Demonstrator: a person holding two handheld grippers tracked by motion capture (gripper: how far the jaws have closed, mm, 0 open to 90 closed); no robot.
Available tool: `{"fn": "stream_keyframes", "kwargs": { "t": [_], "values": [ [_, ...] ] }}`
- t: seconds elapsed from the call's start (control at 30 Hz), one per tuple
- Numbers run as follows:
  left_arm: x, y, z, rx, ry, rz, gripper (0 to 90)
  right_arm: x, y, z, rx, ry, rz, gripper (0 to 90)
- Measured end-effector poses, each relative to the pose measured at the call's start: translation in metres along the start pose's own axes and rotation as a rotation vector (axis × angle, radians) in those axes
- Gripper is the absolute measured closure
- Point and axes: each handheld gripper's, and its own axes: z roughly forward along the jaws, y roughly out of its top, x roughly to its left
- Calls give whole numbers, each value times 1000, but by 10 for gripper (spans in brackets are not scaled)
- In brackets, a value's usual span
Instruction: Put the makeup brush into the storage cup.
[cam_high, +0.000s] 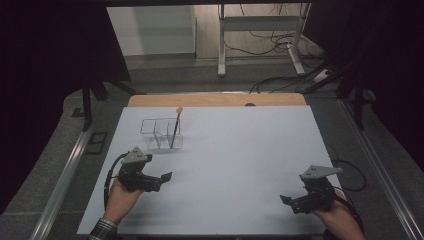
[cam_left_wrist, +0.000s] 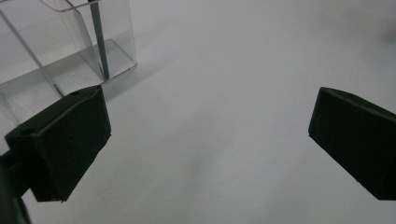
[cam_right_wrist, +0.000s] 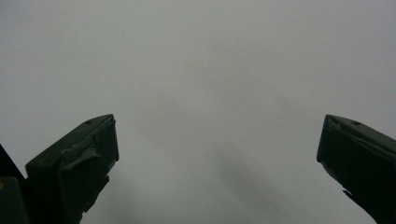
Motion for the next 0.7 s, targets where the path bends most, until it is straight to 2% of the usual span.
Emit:
{"fn": "stream_keyframes", "kwargs": {
  "t": [0.7],
  "values": [
    [2,-15,-13,-7,11,-38,0,-1,0,0,-4,2,9,0]
  ]
}}
